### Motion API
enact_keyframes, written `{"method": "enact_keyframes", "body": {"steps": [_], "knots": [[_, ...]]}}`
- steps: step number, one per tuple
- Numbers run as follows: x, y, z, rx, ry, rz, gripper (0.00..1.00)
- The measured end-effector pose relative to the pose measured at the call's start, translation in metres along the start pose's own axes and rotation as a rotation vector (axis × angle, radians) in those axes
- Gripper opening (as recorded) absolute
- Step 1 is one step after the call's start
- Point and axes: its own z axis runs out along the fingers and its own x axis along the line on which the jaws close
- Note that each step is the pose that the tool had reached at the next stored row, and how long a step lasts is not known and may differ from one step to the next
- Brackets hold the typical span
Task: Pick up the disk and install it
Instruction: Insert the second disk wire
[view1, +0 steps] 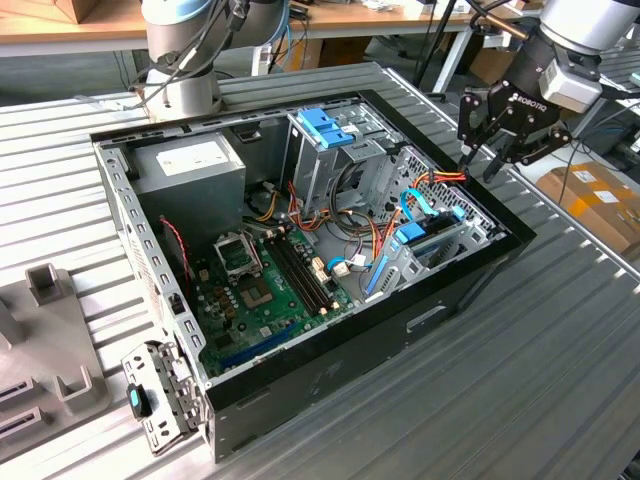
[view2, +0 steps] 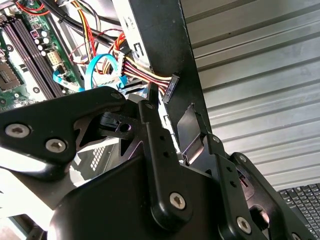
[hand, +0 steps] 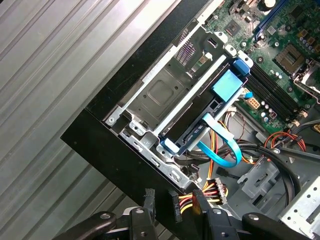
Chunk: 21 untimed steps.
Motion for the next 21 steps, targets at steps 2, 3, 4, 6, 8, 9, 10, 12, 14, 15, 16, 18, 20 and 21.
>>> {"method": "enact_keyframes", "body": {"steps": [2,3,4,6,8,9,10,12,14,15,16,18,20,21], "knots": [[0.0,0.0,0.0013,0.0,-0.0001,-0.004,0.43],[0.0,-0.0001,0.0031,-0.0001,-0.0001,-0.007,0.43],[-0.0003,-0.0005,0.0049,-0.0002,0.0,-0.009,0.43],[-0.0012,-0.0016,0.0064,-0.0003,0.0,-0.011,0.43],[-0.003,-0.0062,0.0084,-0.0004,-0.0002,-0.016,0.43],[-0.002,-0.0077,0.0086,-0.0004,-0.0002,-0.018,0.43],[-0.0013,-0.009,0.0087,-0.0005,-0.0001,-0.019,0.43],[-0.0009,-0.0099,0.0088,-0.0006,0.0001,-0.02,0.43],[-0.0009,-0.0098,0.0089,-0.0006,-0.0001,-0.021,0.43],[-0.0008,-0.0098,0.0089,-0.0006,0.0,-0.021,0.43],[-0.0008,-0.0099,0.0089,-0.0006,0.0,-0.021,0.43],[-0.0008,-0.0099,0.0089,-0.0005,-0.0001,-0.021,0.42],[-0.0008,-0.0099,0.0089,-0.0005,-0.0001,-0.021,0.35],[-0.0008,-0.0099,0.0089,-0.0006,-0.0001,-0.021,0.35]]}}
